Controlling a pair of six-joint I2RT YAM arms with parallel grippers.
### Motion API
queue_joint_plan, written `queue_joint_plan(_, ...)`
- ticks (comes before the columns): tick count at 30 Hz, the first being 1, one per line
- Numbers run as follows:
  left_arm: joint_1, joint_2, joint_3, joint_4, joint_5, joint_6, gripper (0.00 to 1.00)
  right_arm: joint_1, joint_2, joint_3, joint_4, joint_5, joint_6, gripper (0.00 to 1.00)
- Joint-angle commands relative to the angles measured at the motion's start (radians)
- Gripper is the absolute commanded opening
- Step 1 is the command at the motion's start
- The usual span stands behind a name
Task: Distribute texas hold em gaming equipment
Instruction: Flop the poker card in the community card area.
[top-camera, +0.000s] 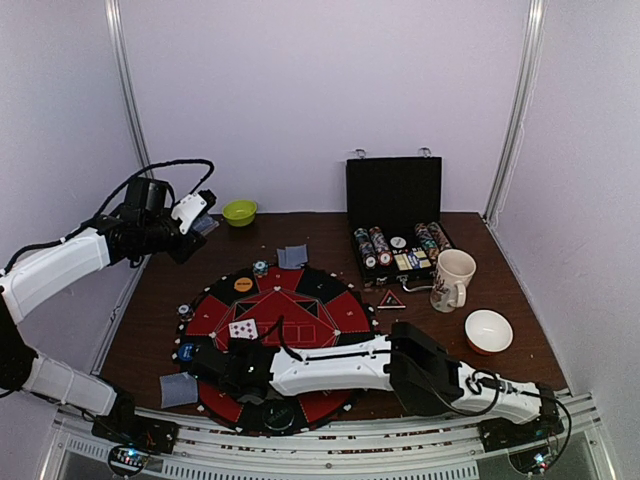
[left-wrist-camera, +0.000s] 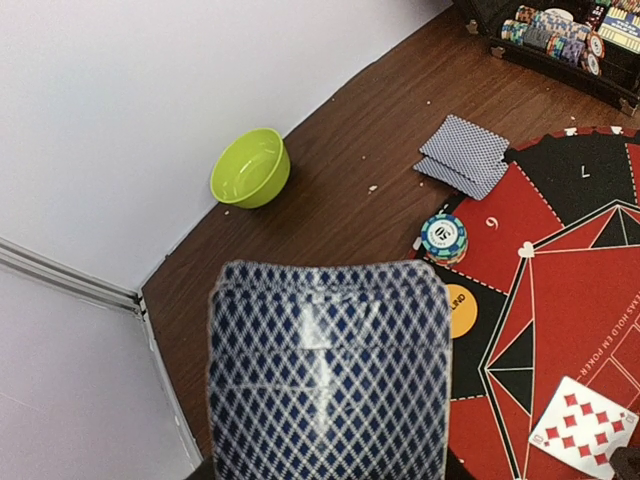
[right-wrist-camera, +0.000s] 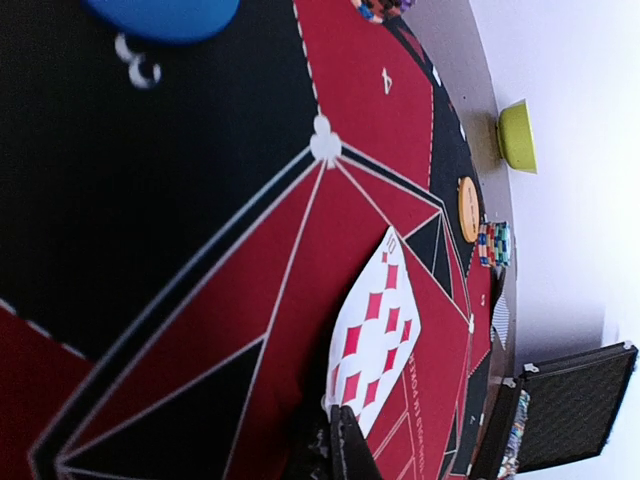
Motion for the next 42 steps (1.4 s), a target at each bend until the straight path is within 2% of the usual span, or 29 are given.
queue_joint_plan(1,0.007,-0.031,0.008,0.056,0.022,-0.008,0.41,-0.011,0.002,0.063,-0.015,-0.185,0.153,0.00)
queue_joint_plan(4,0.007,-0.033,0.008,0.056,0.026,-0.007,0.41,-0.034,0.000,0.073,0.022,-0.329,0.272,0.00)
queue_joint_plan(8,0.008,-0.034,0.008,0.056,0.025,-0.006,0.41,-0.057,0.027,0.099,0.028,-0.387,0.333,0.00)
queue_joint_plan(14,0.007,-0.040,0.007,0.055,0.033,-0.006,0.41,-0.076,0.058,0.134,0.049,-0.395,0.373,0.00)
queue_joint_plan(19,0.007,-0.039,0.007,0.055,0.036,-0.006,0.41,-0.072,0.054,0.143,0.009,-0.329,0.488,0.00)
queue_joint_plan(29,0.025,-0.059,0.006,0.057,0.052,-0.006,0.41,-0.044,0.055,0.132,0.034,-0.342,0.639,0.00)
queue_joint_plan(34,0.026,-0.052,0.007,0.056,0.065,-0.006,0.41,-0.051,0.058,0.121,0.100,-0.331,0.658,0.00)
queue_joint_plan(42,0.028,-0.045,0.010,0.057,0.074,-0.006,0.41,-0.079,0.076,0.121,0.107,-0.325,0.660,0.00)
